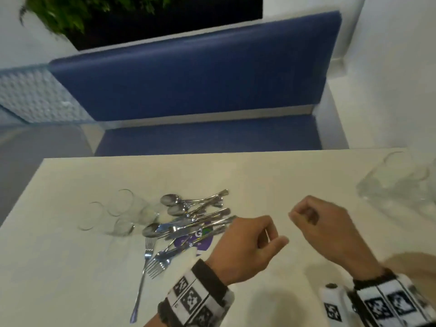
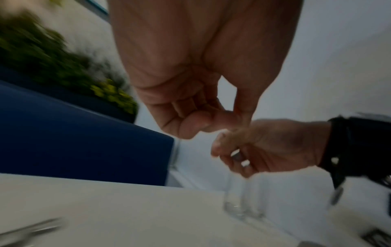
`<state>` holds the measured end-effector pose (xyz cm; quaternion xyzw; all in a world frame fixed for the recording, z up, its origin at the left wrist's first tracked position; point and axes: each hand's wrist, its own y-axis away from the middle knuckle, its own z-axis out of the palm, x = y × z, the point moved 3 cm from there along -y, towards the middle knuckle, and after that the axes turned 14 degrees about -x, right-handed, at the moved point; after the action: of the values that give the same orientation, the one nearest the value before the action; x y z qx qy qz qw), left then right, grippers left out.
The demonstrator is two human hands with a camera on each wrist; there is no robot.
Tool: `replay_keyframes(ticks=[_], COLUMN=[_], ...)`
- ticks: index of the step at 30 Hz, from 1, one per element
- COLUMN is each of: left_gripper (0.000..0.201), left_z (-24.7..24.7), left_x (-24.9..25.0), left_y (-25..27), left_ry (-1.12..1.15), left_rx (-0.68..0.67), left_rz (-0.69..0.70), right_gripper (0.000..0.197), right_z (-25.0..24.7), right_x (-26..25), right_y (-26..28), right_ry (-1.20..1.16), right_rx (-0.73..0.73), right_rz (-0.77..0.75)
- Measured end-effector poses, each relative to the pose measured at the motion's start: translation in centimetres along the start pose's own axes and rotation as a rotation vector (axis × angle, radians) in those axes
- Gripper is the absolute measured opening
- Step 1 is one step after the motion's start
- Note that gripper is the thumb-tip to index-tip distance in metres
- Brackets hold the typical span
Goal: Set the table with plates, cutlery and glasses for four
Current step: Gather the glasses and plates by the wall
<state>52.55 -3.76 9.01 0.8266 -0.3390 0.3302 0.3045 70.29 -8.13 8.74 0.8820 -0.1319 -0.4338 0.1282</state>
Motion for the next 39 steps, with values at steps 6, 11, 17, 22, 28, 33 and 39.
replay_keyframes(ticks=[6,11,17,22,28,33,39], left_gripper=[0.031,0.028,0.019,0.058,0.105,0.097,0.090], left_z=[-9.9,-18.6,-23.3,-23.8,-22.5,-20.2,-21.4], left_x=[-9.8,-17.1,-24.5,-27.8,-30.2,-40.7,-46.1], left_y=[15.7,23.4,22.7,20.5,17.7,14.9,7.7], left_ry=[0.006,-0.081,-0.176,-0.173,-0.144,-0.076,-0.343], left_rx=[0.288,0.540,0.471,0.288,0.062,0.157,0.217], left_rz=[-0.216,-0.346,-0.383,-0.460,-0.499,-0.550,-0.294], right_gripper=[0.007,0.055,0.096,0.081,0.081,0.078,0.075], right_z=[15.1,22.0,27.2,29.1,25.7,18.2,8.1], right_x=[-11.6,-21.8,-24.0,-23.8,-24.6,-22.1,-11.2], right_y=[-6.5,-10.9,-14.6,-14.8,-12.0,-7.1,0.8], right_ry=[0.066,0.220,0.359,0.270,0.030,-0.105,-0.173], right_rx=[-0.327,-0.377,-0.438,-0.382,-0.181,0.036,0.320], right_rz=[-0.224,-0.295,-0.153,-0.125,-0.168,-0.151,0.064])
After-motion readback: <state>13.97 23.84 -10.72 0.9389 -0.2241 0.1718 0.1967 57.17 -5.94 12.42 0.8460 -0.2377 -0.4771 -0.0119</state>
